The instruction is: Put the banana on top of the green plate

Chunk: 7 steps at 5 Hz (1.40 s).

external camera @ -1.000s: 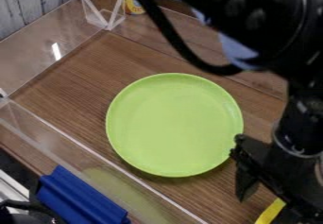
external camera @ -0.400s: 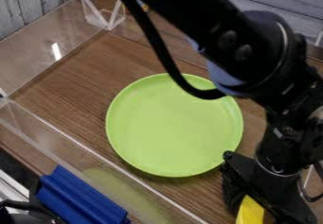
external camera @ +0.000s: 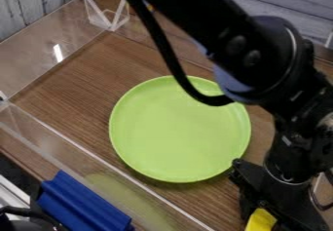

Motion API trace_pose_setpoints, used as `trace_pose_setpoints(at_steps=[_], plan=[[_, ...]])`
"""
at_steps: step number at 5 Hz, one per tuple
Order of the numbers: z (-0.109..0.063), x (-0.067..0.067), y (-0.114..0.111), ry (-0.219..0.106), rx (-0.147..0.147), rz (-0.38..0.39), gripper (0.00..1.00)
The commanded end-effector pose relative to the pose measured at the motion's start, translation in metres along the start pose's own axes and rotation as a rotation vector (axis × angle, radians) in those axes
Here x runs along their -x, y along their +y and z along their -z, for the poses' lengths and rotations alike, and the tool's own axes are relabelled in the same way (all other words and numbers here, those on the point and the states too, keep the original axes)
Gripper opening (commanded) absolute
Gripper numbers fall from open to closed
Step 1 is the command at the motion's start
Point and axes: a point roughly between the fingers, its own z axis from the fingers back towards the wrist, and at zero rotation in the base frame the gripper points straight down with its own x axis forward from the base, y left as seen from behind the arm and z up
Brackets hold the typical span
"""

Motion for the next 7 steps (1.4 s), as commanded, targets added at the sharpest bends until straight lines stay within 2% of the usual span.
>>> trace_pose_setpoints(at_steps=[1,6,7], plan=[[-0.007,-0.001,0.0,-0.013,0.01,-0.004,0.0],[-0.02,0.003,-0.004,0.016,0.021,-0.014,0.0],[-0.029,0.004,-0.004,0.033,0.014,-0.009,0.0]])
